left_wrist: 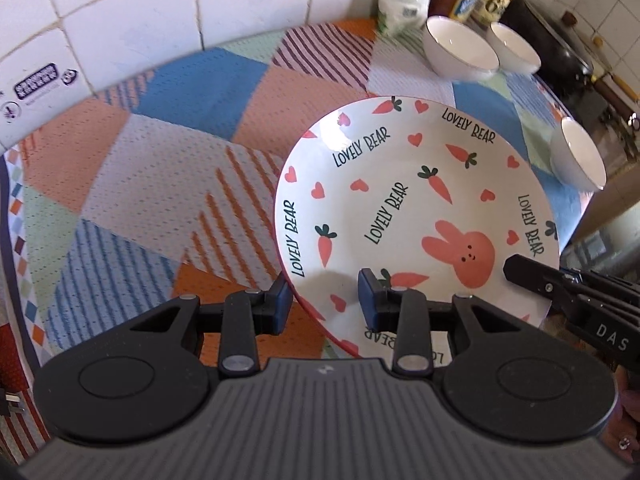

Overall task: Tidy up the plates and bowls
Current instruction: 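Carry the bunny bowl with the right gripper onto the egg plate, open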

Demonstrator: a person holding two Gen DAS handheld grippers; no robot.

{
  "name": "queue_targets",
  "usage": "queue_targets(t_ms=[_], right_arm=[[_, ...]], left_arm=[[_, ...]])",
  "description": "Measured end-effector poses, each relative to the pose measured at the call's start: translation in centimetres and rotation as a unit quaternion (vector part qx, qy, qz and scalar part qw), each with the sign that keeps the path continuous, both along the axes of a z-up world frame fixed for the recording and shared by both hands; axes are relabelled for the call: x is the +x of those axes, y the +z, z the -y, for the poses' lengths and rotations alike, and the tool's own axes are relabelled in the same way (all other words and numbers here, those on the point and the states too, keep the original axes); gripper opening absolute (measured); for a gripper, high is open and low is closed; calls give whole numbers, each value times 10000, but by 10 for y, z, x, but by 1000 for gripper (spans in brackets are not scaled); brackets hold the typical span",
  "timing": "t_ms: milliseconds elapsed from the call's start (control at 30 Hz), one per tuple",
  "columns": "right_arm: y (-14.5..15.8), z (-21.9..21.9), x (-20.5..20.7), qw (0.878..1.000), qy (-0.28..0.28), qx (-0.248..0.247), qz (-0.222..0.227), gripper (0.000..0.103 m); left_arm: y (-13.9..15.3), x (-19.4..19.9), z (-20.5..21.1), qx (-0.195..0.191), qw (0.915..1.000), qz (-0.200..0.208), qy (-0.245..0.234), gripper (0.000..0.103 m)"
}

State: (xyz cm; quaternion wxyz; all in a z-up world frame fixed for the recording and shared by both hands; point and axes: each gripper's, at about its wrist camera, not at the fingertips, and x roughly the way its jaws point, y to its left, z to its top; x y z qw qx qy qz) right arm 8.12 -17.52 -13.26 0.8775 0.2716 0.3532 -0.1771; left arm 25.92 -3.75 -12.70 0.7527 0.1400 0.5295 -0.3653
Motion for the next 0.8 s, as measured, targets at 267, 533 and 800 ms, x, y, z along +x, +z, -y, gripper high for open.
queue_targets(t_ms=[267,533,800], right_arm=[[-12,9,-11,9995,-131,152,-228,21],[-16,23,-9,9984,-1,119,-561,21],[-12,46,4,9877,-74,922,-1260,22]], left_arm=[[-12,-3,13,226,9993,-297,-74,34],[-17,-3,35,513,9975,-448,-193,34],[-13,-11,47,927,9952,-308,-110,34]])
